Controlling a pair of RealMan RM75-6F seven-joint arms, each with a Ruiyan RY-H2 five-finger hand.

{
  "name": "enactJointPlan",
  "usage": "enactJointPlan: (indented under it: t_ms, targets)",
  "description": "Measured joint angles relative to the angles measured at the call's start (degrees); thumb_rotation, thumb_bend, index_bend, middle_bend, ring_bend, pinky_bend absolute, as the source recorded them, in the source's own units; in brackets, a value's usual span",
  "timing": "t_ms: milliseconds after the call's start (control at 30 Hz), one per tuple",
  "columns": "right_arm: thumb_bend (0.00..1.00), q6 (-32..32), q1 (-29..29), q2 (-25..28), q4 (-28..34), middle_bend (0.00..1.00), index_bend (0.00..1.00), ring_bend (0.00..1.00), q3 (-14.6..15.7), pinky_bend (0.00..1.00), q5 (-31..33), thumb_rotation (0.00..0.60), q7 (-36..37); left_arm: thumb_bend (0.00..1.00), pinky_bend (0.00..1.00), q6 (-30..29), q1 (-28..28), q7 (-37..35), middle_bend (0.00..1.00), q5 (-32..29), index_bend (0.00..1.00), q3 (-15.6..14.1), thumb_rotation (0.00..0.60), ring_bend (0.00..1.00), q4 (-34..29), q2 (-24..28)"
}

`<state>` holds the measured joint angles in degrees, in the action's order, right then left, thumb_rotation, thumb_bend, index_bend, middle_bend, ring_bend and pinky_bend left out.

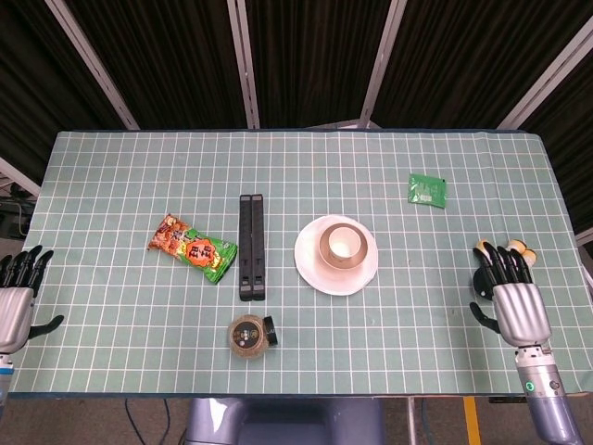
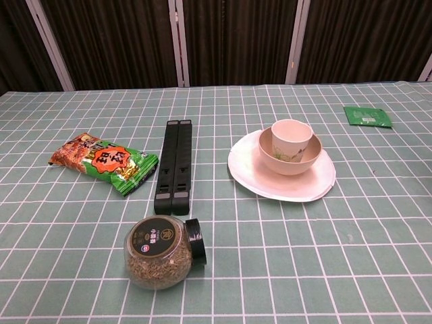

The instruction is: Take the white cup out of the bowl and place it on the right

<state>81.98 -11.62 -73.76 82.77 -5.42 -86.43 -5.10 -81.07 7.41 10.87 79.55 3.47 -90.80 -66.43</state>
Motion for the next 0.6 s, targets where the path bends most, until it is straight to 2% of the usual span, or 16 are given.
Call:
enactJointPlan:
  t_ms: [100, 300, 467, 600]
  targets:
    - [0.18, 1.01, -1.01, -1.47, -0.32, 0.00, 0.23, 0.00, -0.59, 0.00, -1.91, 0.600, 0.58, 0.00, 0.00, -0.05, 0.05, 0.06, 0.00, 0.15, 0.00, 0.02, 0.600, 0.00, -0.27, 0.06]
    - [0.18, -0.79, -4.97, -4.14, 2.38, 0.05, 0.29, 0.00, -2.06, 0.00, -3.78, 0.600, -4.01, 0.00, 0.00, -0.03, 0.15, -0.03, 0.00, 0.34, 0.00, 0.00, 0.600, 0.00, -0.43, 0.17]
    - [0.20, -7.33, -9.43, -7.64, 5.78, 0.11, 0.36, 0.00, -4.29, 0.00, -0.27, 0.600, -10.52, 0.00, 0.00, 0.00, 0.09, -0.77, 0.00, 0.14, 0.00, 0.10, 0.600, 0.00, -0.21, 0.38]
    - [0.20, -11.12, -12.78, -11.77, 6.23, 0.13, 0.38, 0.00, -6.18, 0.00, 3.94, 0.600, -14.61, 0.00, 0.00, 0.26, 0.18, -1.28, 0.00, -0.05, 0.00, 0.23, 0.600, 0.00, -0.05, 0.53]
